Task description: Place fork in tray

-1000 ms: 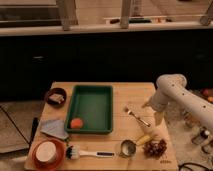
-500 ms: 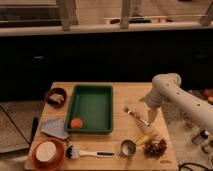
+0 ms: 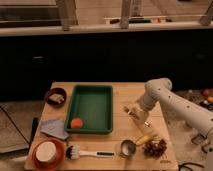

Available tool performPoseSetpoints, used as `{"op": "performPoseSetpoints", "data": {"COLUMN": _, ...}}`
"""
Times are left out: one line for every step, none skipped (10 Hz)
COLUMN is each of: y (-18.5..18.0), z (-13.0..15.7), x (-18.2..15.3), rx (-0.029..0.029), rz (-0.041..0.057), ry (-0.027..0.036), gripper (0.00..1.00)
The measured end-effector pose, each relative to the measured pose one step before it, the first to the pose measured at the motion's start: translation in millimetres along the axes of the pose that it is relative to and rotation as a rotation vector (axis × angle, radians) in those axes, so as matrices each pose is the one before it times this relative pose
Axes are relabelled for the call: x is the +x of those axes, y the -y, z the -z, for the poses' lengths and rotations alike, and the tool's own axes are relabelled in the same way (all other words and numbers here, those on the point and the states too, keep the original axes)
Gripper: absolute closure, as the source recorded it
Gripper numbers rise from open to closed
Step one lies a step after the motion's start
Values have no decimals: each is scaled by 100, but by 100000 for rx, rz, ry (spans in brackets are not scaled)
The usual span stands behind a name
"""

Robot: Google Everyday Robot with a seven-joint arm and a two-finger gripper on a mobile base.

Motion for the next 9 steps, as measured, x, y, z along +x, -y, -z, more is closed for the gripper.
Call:
{"op": "performPoseSetpoints", "data": {"y": -99, "z": -1789, "x": -604, "rx": -2007, "rz": -1602, "ry": 1004, "gripper": 20}}
{"op": "performPoseSetpoints", "data": {"y": 160, "z": -1022, "x": -241, "rx": -1214, "rz": -1398, "ry": 1310, "gripper": 21}}
{"op": "performPoseSetpoints", "data": {"y": 2, "z": -604, "x": -64, "rx": -1462, "rz": -1658, "ry": 840, "gripper": 25}}
{"op": "performPoseSetpoints", "data": {"y": -12, "z": -280, "x": -158, "rx": -460, "rz": -436, "ry": 409, "gripper": 37}}
{"op": "performPoseSetpoints", "data": {"y": -16, "z": 173, "x": -2, "rx": -178, "rz": 178, "ry": -332, "gripper": 45}}
{"op": "performPoseSetpoints", "data": {"y": 33, "z": 301, "x": 28, "rx": 81, "rz": -79, "ry": -3, "gripper": 55}}
{"op": "performPoseSetpoints", "data": {"y": -13, "z": 267, "x": 89, "rx": -2, "rz": -61, "ry": -110, "gripper": 65}}
{"op": "performPoseSetpoints", "data": {"y": 331, "z": 443, "x": 14, "rx": 620, "rz": -273, "ry": 84, "gripper": 73}}
{"op": "performPoseSetpoints", "data": {"y": -34, "z": 301, "x": -14, "rx": -44, "rz": 130, "ry": -91, "gripper": 83}}
